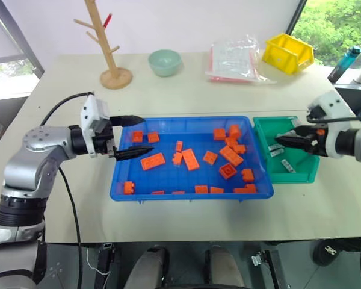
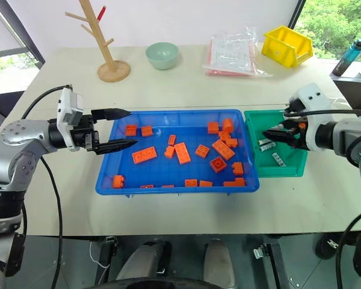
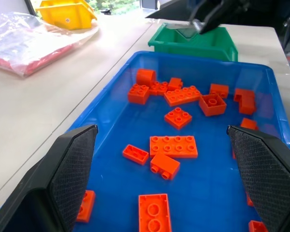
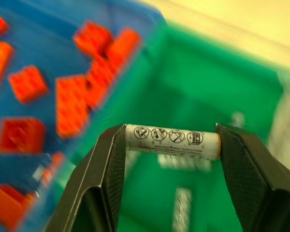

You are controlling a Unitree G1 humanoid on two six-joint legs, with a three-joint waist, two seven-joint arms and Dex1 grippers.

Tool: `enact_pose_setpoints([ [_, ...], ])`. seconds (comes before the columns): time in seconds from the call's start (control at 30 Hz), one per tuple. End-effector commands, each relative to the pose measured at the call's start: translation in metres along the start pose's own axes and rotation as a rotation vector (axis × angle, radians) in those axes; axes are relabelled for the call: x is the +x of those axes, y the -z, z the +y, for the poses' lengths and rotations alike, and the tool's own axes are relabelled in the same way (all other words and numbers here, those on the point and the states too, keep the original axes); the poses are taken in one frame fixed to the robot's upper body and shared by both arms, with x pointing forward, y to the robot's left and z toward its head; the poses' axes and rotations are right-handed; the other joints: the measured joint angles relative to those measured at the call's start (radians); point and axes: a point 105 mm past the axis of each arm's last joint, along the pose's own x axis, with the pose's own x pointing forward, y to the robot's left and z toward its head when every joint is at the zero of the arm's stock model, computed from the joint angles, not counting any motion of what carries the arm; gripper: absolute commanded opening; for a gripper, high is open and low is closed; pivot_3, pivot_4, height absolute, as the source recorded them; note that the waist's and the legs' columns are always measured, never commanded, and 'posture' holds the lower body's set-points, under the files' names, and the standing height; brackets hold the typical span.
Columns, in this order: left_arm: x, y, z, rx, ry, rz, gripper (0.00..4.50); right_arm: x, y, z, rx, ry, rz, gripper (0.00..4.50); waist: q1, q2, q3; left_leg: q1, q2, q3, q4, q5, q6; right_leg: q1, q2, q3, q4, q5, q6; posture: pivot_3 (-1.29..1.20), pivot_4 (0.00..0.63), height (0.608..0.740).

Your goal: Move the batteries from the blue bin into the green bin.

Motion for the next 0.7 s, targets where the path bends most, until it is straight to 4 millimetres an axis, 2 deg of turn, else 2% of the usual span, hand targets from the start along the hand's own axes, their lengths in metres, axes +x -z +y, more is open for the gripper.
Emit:
enact_pose_setpoints([
  [0.03, -0.005, -0.014, 0.005, 0.052, -0.020, -0.031, 4.50, -0.006, -0.010, -0.007, -0.054, 0.042, -0.069, 3.69, -0.002, 0.000, 0.000, 0.000, 0.000, 0.000, 0.000, 0.000, 0.000, 0.000, 0.000, 0.000, 0.000, 0.000, 0.000, 0.00, 0.150, 0.726],
  [0.1, -0.005, -0.014, 0.006, 0.055, -0.020, -0.028, 4.50, -0.005, -0.009, -0.010, -0.093, 0.051, -0.079, 4.42, 0.000, 0.000, 0.000, 0.000, 0.001, 0.000, 0.000, 0.000, 0.000, 0.000, 0.000, 0.000, 0.000, 0.000, 0.000, 0.00, 0.150, 0.726],
  [0.17, -0.007, -0.014, 0.008, 0.054, -0.031, -0.025, 4.50, -0.009, -0.011, -0.009, -0.211, 0.028, -0.121, 4.42, 0.003, 0.000, 0.000, 0.000, 0.000, 0.000, 0.000, 0.000, 0.000, 0.000, 0.000, 0.000, 0.000, 0.000, 0.000, 0.00, 0.150, 0.726],
  [0.23, -0.012, -0.015, 0.012, 0.048, -0.056, -0.023, 4.50, -0.018, -0.011, 0.002, -0.349, -0.072, -0.171, 4.42, 0.010, 0.000, 0.000, 0.000, -0.001, 0.000, 0.001, 0.000, 0.000, 0.000, 0.000, 0.000, 0.000, 0.000, 0.000, 0.00, 0.150, 0.726],
  [0.3, -0.021, -0.015, 0.017, 0.039, -0.085, -0.019, 4.50, -0.031, -0.008, 0.008, -0.381, -0.171, -0.202, 4.42, 0.011, 0.000, 0.000, 0.000, -0.001, -0.001, 0.001, 0.000, 0.000, 0.000, 0.000, 0.000, 0.000, 0.000, 0.000, 0.00, 0.150, 0.726],
  [0.57, -0.075, -0.016, 0.028, -0.003, -0.154, 0.070, 4.50, -0.078, 0.018, -0.042, -0.275, -0.195, -0.163, 4.42, 0.001, 0.000, 0.000, 0.002, 0.000, 0.000, 0.000, 0.000, 0.000, 0.001, 0.001, -0.001, -0.001, 0.000, 0.000, 0.00, 0.150, 0.726],
  [0.7, -0.093, -0.015, 0.033, 0.007, -0.199, 0.110, 4.50, -0.087, 0.033, -0.055, -0.212, -0.205, -0.141, 4.42, 0.002, 0.000, 0.000, 0.002, 0.000, 0.000, 0.000, 0.000, 0.000, 0.002, 0.000, 0.000, -0.002, 0.000, 0.000, 0.00, 0.150, 0.726],
])
